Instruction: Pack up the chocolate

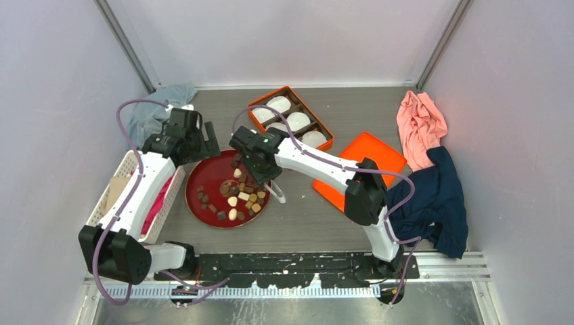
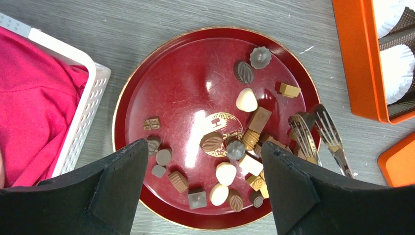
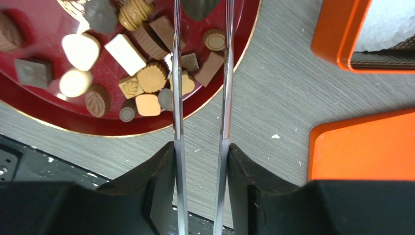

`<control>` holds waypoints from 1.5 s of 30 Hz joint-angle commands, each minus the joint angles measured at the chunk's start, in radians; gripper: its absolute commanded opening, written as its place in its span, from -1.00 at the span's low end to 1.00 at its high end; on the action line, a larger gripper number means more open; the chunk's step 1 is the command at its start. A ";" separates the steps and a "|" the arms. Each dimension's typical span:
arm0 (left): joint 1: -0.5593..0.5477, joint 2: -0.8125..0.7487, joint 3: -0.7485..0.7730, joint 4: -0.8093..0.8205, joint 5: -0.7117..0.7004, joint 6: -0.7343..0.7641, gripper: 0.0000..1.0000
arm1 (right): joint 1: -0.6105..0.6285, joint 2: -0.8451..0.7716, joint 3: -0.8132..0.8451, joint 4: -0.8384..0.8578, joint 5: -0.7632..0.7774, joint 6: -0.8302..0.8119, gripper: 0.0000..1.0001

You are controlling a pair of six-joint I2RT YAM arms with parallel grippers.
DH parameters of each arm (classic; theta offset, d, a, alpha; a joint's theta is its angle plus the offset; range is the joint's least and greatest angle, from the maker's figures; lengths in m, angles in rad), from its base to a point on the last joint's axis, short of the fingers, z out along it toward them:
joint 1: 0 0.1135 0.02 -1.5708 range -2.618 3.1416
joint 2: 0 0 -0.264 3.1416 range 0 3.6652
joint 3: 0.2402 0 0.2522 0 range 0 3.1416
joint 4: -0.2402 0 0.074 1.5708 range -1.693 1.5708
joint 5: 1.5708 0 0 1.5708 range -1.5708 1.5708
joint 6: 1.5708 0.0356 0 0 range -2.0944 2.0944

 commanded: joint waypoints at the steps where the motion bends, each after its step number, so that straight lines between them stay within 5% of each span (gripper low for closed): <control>1: 0.013 -0.002 0.071 -0.032 -0.046 -0.026 0.73 | -0.015 -0.098 0.072 0.009 0.020 -0.014 -0.62; 10: 0.064 -0.011 0.042 -0.039 0.033 -0.057 0.73 | -0.129 -0.144 0.117 0.060 0.013 -0.044 -0.62; 22: 0.064 -0.013 0.021 -0.022 0.085 -0.068 0.71 | -0.309 0.136 0.463 0.016 -0.024 -0.110 -0.61; 45: 0.064 -0.004 -0.002 -0.019 0.081 -0.054 0.70 | -0.368 0.370 0.641 0.160 -0.021 -0.112 -0.52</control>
